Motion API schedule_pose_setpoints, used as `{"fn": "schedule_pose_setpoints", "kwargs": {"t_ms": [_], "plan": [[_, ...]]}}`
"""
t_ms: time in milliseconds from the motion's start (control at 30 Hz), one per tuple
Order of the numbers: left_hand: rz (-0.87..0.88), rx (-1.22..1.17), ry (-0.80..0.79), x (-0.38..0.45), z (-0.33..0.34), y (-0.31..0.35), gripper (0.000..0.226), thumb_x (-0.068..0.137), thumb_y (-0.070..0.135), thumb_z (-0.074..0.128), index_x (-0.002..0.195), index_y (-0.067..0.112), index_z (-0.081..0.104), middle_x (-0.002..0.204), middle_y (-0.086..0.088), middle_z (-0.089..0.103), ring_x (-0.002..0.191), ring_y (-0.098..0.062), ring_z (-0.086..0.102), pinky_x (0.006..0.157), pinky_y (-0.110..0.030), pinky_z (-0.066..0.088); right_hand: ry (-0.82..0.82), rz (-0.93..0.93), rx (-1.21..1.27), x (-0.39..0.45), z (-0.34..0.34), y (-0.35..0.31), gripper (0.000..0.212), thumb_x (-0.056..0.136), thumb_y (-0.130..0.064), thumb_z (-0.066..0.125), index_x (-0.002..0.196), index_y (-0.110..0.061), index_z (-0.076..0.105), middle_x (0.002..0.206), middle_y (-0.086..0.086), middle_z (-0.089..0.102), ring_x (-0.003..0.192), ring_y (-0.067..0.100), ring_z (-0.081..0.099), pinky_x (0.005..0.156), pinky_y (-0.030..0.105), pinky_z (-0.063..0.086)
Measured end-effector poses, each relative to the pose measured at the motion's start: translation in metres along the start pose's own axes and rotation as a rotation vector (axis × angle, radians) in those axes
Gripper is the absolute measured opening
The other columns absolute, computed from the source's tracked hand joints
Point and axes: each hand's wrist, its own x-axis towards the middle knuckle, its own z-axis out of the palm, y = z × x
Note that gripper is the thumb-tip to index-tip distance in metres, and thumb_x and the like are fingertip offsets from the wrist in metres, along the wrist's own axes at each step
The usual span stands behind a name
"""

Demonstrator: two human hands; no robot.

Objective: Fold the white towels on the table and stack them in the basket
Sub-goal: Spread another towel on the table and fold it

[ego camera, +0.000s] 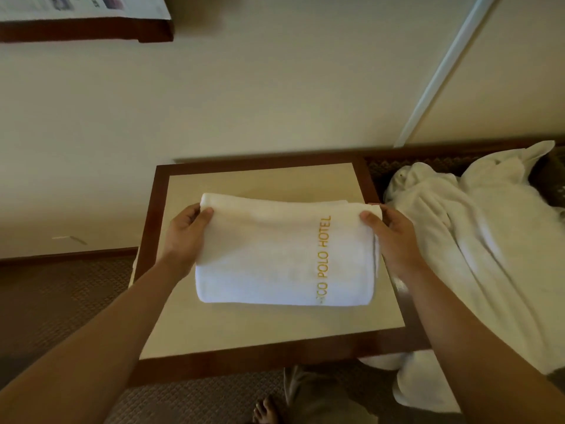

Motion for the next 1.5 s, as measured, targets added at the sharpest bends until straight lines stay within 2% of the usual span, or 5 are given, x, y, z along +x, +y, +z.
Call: {"fn": "schedule_pose_setpoints", "kwargs": {"t_ms": [467,633,800,1033,1500], "plan": [[0.044,0.732,0.125,0.103,0.073,-0.031,0.05,0.109,0.049,0.029,0.128,0.011,0.056,0.114,-0.014,0.064,0.097,-0.028,0.058,0.08,-0.038,0.041,0.166,0.083,-0.466,0.091,0.054,0.062,0.044,0.102,-0.05,0.052,0.122,-0.012,0.066,0.119,0.009,0.07,0.112,0.03,0.064,0.098,0.042,0.051],[0.075,0.759,0.206,0.074,0.078,-0.013,0.047,0.101,0.038,0.054,0.144,0.022,0.046,0.148,-0.009,0.048,0.131,-0.033,0.045,0.11,-0.05,0.034,0.218,0.204,-0.435,0.072,0.057,0.053,0.046,0.102,-0.047,0.054,0.125,-0.008,0.06,0.122,0.01,0.066,0.114,0.03,0.061,0.09,0.032,0.045],[0.217,0.554,0.237,-0.045,0.059,-0.042,0.043,0.089,0.016,0.065,0.13,0.023,0.056,0.139,-0.003,0.05,0.128,-0.028,0.048,0.108,-0.048,0.039,0.308,0.292,-0.194,-0.003,0.051,0.066,0.039,0.097,-0.044,0.065,0.116,-0.011,0.057,0.104,-0.001,0.066,0.102,0.024,0.067,0.081,0.035,0.052],[-0.418,0.137,0.054,-0.139,0.037,-0.084,0.046,0.1,0.042,0.054,0.142,0.025,0.044,0.123,0.001,0.063,0.108,-0.023,0.062,0.097,-0.048,0.053,0.144,0.627,0.214,-0.154,0.049,0.084,0.045,0.092,-0.02,0.075,0.126,-0.007,0.05,0.119,0.011,0.067,0.101,0.028,0.073,0.074,0.04,0.064],[-0.489,0.075,-0.106,-0.13,0.021,-0.073,0.049,0.092,0.059,0.065,0.11,0.013,0.067,0.102,-0.005,0.073,0.091,-0.023,0.069,0.076,-0.037,0.056,-0.167,0.308,-0.534,-0.134,0.062,0.06,0.059,0.091,-0.069,0.058,0.108,-0.013,0.06,0.097,-0.001,0.067,0.083,0.014,0.064,0.064,0.03,0.049]]}}
